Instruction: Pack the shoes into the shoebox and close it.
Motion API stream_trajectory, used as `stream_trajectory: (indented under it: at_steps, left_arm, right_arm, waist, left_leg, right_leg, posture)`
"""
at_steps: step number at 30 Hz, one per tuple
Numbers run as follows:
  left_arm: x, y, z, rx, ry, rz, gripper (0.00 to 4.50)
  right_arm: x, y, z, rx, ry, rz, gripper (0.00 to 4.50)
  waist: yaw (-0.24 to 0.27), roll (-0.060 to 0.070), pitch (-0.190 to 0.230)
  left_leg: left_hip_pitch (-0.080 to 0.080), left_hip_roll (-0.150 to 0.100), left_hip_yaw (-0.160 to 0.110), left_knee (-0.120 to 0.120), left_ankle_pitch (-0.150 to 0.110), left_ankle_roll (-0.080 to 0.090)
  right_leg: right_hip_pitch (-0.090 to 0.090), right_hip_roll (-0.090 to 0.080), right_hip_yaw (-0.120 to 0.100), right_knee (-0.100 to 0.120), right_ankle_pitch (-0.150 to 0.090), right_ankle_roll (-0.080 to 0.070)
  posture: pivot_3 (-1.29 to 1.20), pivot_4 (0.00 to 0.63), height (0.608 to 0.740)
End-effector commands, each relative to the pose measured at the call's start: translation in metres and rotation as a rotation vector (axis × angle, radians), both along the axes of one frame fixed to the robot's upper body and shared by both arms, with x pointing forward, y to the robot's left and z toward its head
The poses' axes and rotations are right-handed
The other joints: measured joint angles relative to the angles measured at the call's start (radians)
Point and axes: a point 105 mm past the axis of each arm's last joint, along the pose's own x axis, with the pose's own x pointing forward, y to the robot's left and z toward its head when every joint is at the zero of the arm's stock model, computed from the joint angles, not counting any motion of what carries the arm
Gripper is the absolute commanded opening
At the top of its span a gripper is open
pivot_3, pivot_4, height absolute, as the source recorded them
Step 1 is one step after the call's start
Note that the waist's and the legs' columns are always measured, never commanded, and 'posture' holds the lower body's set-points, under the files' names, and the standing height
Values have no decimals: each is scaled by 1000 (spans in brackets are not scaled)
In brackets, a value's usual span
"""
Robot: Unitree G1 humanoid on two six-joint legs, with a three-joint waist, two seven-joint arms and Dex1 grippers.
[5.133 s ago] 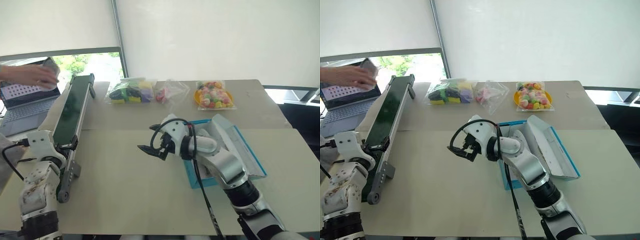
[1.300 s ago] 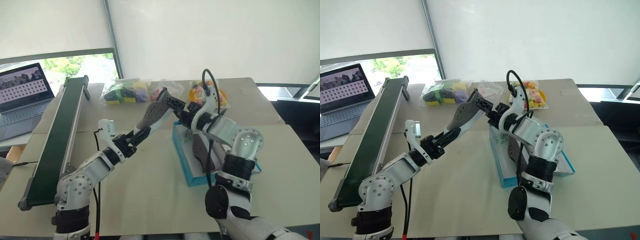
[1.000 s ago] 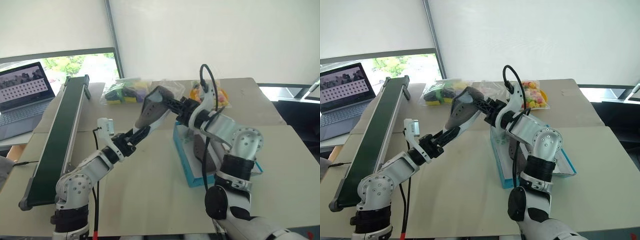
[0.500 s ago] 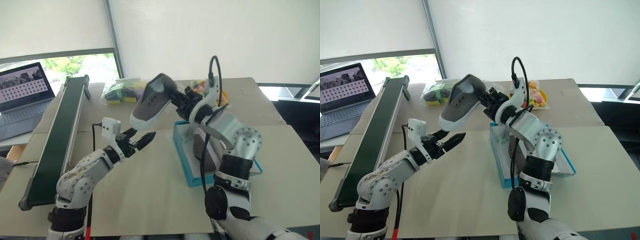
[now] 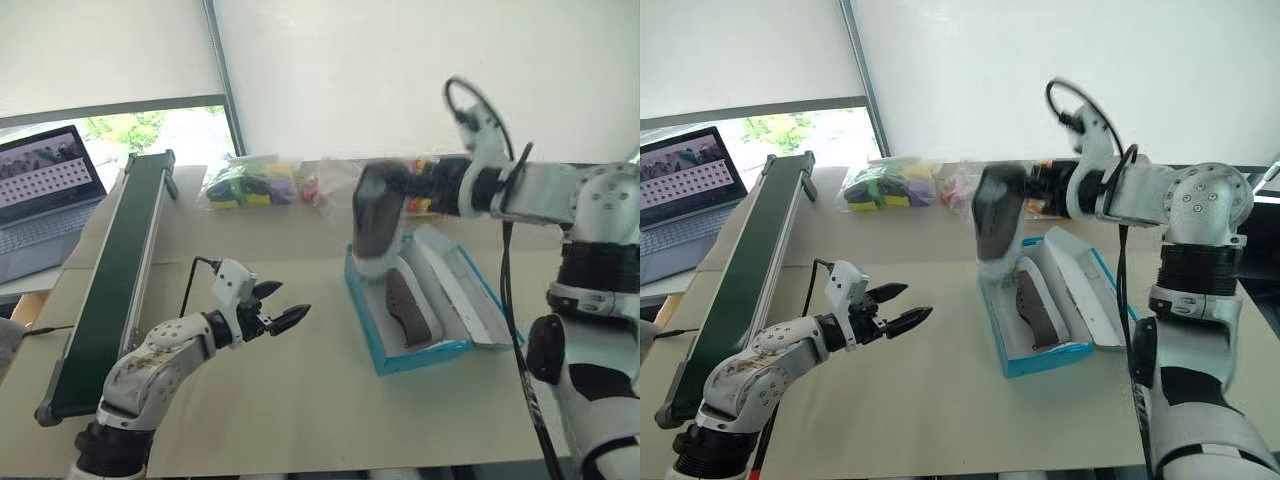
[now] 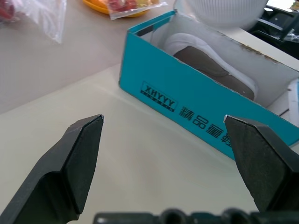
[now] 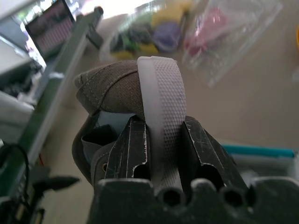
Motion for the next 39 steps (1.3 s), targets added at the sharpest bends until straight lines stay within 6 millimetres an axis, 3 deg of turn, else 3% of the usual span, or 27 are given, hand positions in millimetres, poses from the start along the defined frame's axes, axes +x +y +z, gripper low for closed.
stream_trajectory:
  at_steps: [1, 5, 12, 19, 23, 25, 29, 32, 39]
  left_arm:
    - [-2, -7, 12, 37, -79, -70, 4406]
    - [-5, -12, 8, 40, -64, -99, 4406]
    - [-7, -18, 3, 45, -57, -115, 4406]
    - [-10, -20, -2, 54, -48, -117, 4406]
    - [-9, -19, -4, 59, -51, -106, 4406]
    - [-8, -21, -4, 59, -55, -106, 4500]
    - [-8, -21, -1, 66, -68, -111, 4500]
    - [-7, -19, 0, 74, -77, -109, 4500]
    - [-6, -21, 2, 71, -87, -121, 4500]
  right_arm:
    - [-4, -2, -10, -176, 21, 108, 455]
    - [2, -15, -33, -311, 61, 164, 455]
    - [8, -3, -66, -391, 133, 285, 455]
    - [23, -3, -85, -391, 192, 234, 455]
    - [29, -3, -107, -412, 221, 205, 455]
    - [32, -5, -114, -427, 220, 185, 1413]
    - [35, -7, -115, -397, 215, 151, 2824]
    - [41, -9, -100, -379, 162, 123, 3659]
    - [32, -3, -48, -185, 77, 102, 3659]
  waist:
    - [1, 0, 0]
    - [3, -1, 0]
    - [4, -1, 0]
    - [25, -1, 0]
    - [29, 0, 0]
    - [28, -1, 0]
    - [31, -1, 0]
    - [32, -1, 0]
    - [31, 0, 0]
  left_leg:
    - [1, 0, 2, 0, 0, 0]
    - [2, 2, 6, 1, 0, 0]
    - [3, 6, 6, 1, 0, 0]
    - [3, 6, 3, 1, 0, 0]
    - [3, 5, 3, 1, 0, -1]
    - [4, 5, 3, 1, 0, -1]
    - [4, 4, 3, 1, 2, -4]
    - [4, 3, 3, 1, 3, -5]
    - [2, 0, 3, 0, 3, -6]
  right_leg:
    - [0, 0, 0, 0, 0, 0]
    - [1, 0, 0, -1, 0, 0]
    - [0, 2, 2, -1, 0, 0]
    - [-1, 1, 2, -1, 0, 0]
    - [-2, 1, 2, -1, 1, 0]
    - [-1, 1, 2, -1, 1, 0]
    - [-1, 0, 2, 0, 1, 0]
    - [-1, -1, 2, 1, 2, 1]
    - [-3, -4, 2, 1, 3, 2]
  posture:
    - [0, 150, 661]
    - [0, 150, 661]
    - [0, 150, 661]
    - [0, 150, 661]
    - [0, 150, 661]
    - [0, 150, 661]
    - [0, 150, 661]
    - [0, 150, 661]
    - [0, 150, 661]
